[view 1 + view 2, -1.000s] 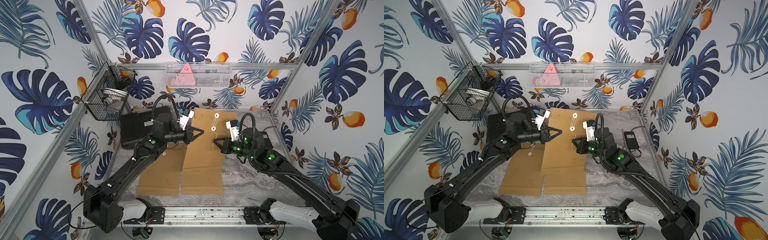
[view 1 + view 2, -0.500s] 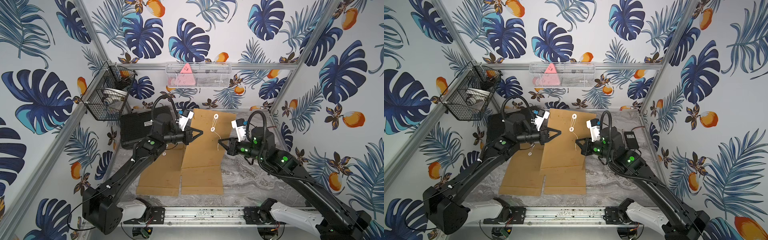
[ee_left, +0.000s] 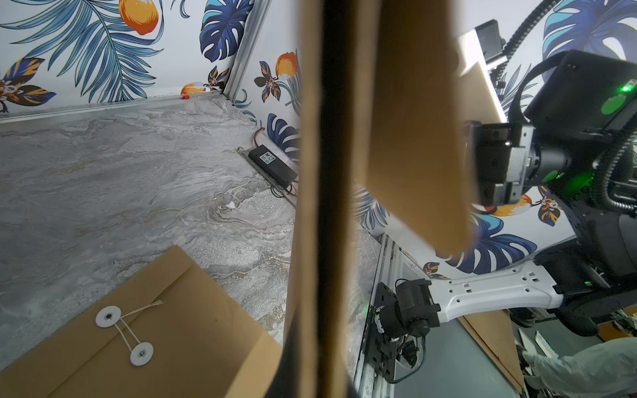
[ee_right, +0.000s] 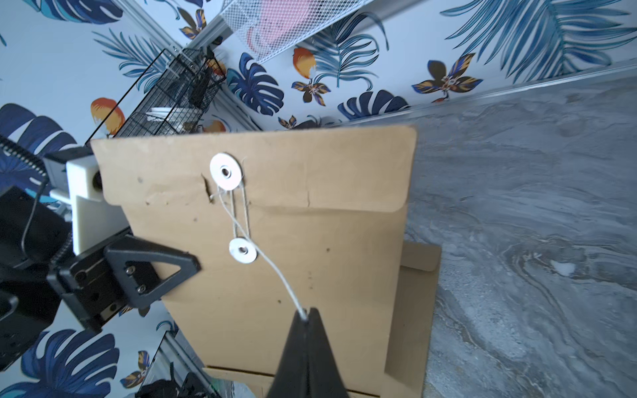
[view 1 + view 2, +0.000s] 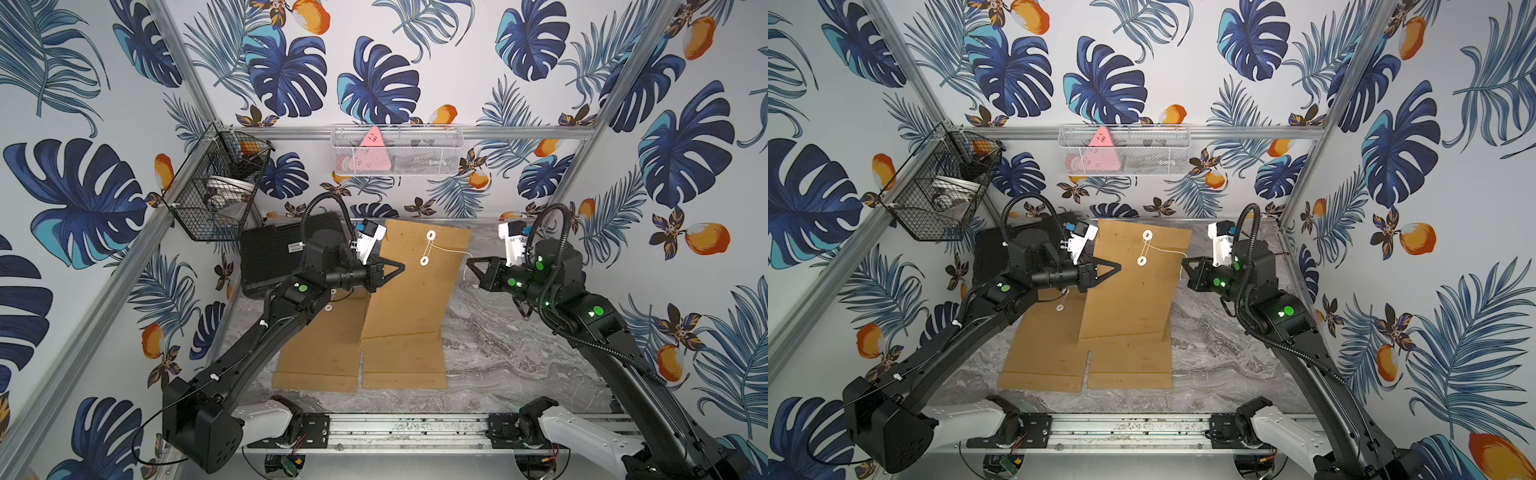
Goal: Close the mouth of the file bag
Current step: Close the file bag.
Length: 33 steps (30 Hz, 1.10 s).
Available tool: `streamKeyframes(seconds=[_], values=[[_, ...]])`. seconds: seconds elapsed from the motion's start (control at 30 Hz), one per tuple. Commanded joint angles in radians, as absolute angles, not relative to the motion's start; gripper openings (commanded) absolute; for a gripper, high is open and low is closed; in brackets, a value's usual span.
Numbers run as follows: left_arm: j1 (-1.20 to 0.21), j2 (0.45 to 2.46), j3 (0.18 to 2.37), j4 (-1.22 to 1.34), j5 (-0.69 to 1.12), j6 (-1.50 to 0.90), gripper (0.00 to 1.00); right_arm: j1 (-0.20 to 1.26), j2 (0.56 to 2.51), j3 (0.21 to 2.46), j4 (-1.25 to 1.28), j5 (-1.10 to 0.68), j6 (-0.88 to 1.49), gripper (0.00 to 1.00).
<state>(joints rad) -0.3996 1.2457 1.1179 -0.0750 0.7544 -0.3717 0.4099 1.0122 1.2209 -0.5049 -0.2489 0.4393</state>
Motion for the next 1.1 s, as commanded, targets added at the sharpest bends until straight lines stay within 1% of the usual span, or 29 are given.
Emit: streamKeyframes(seconds=[0.0, 0.57, 0.73, 0.87, 1.0, 1.07], values=[[-0.397, 1.236, 1.111, -0.040, 0.778, -0.383, 0.00, 0.393, 1.029, 1.242, -0.528, -0.262, 0.407, 0.00], [-0.413, 1.220, 1.129, -0.042, 0.817, -0.365, 0.00, 0.339, 1.121, 1.282, -0.528, -0.290, 0.389, 0.00], [-0.413, 1.226, 1.154, -0.075, 0.782, -0.335, 0.00, 0.341, 1.124, 1.267, -0.493, -0.354, 0.443, 0.00], [-0.414, 1.235, 1.178, -0.078, 0.762, -0.326, 0.00, 0.343, 1.107, 1.243, -0.498, -0.356, 0.459, 0.00], [-0.414, 1.247, 1.192, -0.096, 0.746, -0.310, 0.00, 0.343, 1.084, 1.264, -0.540, -0.352, 0.440, 0.00], [-0.414, 1.254, 1.195, -0.107, 0.727, -0.303, 0.00, 0.342, 1.077, 1.294, -0.560, -0.385, 0.436, 0.00]])
